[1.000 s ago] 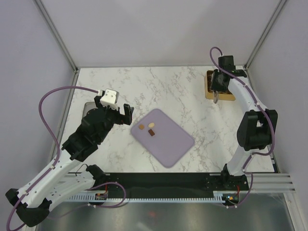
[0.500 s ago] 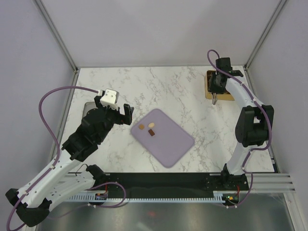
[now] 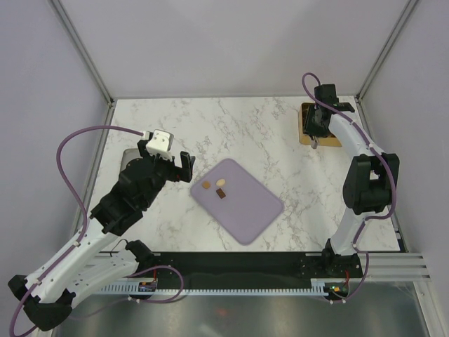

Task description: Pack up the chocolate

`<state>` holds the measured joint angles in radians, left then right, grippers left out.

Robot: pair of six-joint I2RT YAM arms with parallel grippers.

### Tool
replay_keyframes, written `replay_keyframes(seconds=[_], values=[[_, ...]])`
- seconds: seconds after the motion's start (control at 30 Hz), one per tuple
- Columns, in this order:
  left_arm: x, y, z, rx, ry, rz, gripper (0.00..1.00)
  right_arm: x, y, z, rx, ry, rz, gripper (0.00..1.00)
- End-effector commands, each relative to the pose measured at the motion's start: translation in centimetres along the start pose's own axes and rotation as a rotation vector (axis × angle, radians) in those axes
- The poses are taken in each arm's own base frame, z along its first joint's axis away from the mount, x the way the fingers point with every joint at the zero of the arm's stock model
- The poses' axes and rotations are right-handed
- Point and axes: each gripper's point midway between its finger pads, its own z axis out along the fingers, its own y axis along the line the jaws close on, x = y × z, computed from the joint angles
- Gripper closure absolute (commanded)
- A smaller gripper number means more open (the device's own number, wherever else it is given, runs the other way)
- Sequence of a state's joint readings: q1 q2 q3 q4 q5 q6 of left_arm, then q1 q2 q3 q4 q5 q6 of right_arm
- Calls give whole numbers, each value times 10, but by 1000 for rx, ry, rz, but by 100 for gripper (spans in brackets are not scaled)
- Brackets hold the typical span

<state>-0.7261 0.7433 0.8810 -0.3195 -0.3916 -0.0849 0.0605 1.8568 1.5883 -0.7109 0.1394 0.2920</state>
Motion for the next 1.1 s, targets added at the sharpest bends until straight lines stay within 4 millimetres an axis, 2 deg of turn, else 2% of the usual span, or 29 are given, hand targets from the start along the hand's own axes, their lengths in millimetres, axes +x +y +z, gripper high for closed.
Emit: replay_keyframes(seconds=[0.0, 0.23, 0.43, 0.53, 0.57, 0.63, 0.67, 0.73, 0.77, 0.83, 0.87, 1.07], values=[[-9, 4, 1, -22, -39, 25, 2, -17, -3, -11, 4, -66, 17, 55], [-9, 5, 1, -25, -38, 25, 2, -25, 7, -34, -41, -107, 13, 54], [-9, 5, 0, -27, -39, 26, 2, -14, 39, -66, -104, -146, -70, 54], [-8, 6, 1, -32, -37, 28, 2, 6, 67, -80, -146, -148, -165, 54], [-8, 6, 1, -32, -35, 28, 2, 18, 82, -88, -178, -145, -211, 53], [-8, 6, 1, -35, -37, 29, 2, 34, 97, -96, -212, -138, -265, 53], [-8, 7, 1, -36, -37, 29, 2, 50, 111, -103, -250, -130, -315, 53], [-8, 7, 1, -38, -39, 28, 2, 69, 128, -110, -305, -121, -362, 53], [-9, 7, 1, -39, -40, 28, 2, 90, 139, -117, -353, -101, -408, 52], [-9, 9, 1, -45, -42, 27, 2, 110, 151, -124, -405, -91, -459, 52], [-9, 9, 1, -47, -42, 27, 2, 130, 157, -129, -438, -74, -499, 51], [-8, 9, 1, -48, -39, 28, 2, 184, 180, -161, -570, -44, -574, 50]])
